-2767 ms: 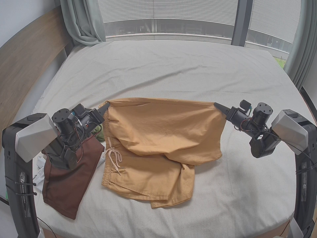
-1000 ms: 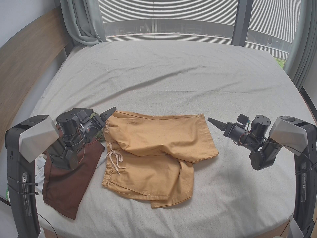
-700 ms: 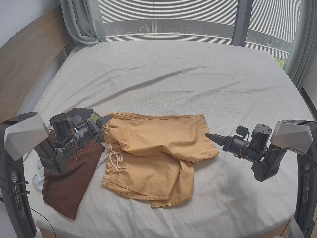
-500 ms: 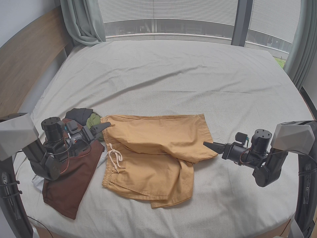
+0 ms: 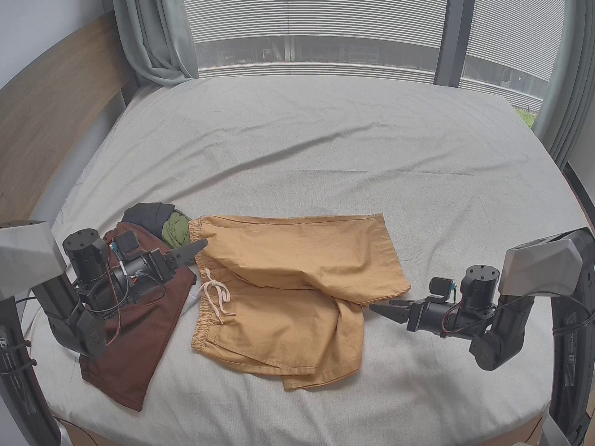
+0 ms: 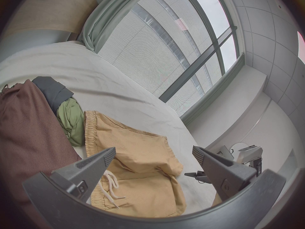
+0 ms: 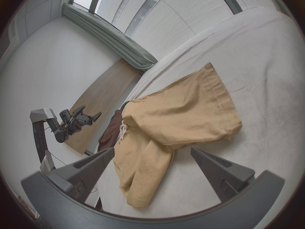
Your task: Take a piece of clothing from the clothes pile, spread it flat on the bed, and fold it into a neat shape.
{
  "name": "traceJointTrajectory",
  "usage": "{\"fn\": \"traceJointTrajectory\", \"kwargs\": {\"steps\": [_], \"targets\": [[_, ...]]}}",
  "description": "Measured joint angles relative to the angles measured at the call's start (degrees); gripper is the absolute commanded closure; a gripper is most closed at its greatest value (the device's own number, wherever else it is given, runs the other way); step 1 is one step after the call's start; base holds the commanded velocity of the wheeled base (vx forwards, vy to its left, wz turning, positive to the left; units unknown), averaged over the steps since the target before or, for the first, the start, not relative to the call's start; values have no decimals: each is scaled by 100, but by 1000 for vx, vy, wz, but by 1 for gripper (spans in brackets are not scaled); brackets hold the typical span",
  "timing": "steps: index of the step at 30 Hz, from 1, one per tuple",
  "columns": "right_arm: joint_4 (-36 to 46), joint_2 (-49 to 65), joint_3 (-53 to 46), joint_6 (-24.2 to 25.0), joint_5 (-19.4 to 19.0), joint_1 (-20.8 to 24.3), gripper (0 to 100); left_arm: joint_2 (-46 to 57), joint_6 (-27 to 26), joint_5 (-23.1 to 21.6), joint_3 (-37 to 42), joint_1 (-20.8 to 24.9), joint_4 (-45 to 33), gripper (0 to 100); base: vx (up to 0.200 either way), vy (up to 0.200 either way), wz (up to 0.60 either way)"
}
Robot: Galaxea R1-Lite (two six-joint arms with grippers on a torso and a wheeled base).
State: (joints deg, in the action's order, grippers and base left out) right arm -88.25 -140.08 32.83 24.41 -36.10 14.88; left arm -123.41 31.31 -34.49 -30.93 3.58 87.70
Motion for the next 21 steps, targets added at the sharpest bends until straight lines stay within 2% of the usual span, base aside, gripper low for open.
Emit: {"fn": "traceJointTrajectory", "kwargs": {"steps": [17,21], "targets": [[4,-595,201,11,13,221,0,-344,-241,28,28,195,90,0,0,0,0],[4,-656,265,13,224,252,0,-368,-284,26,61,195,90,0,0,0,0]]}}
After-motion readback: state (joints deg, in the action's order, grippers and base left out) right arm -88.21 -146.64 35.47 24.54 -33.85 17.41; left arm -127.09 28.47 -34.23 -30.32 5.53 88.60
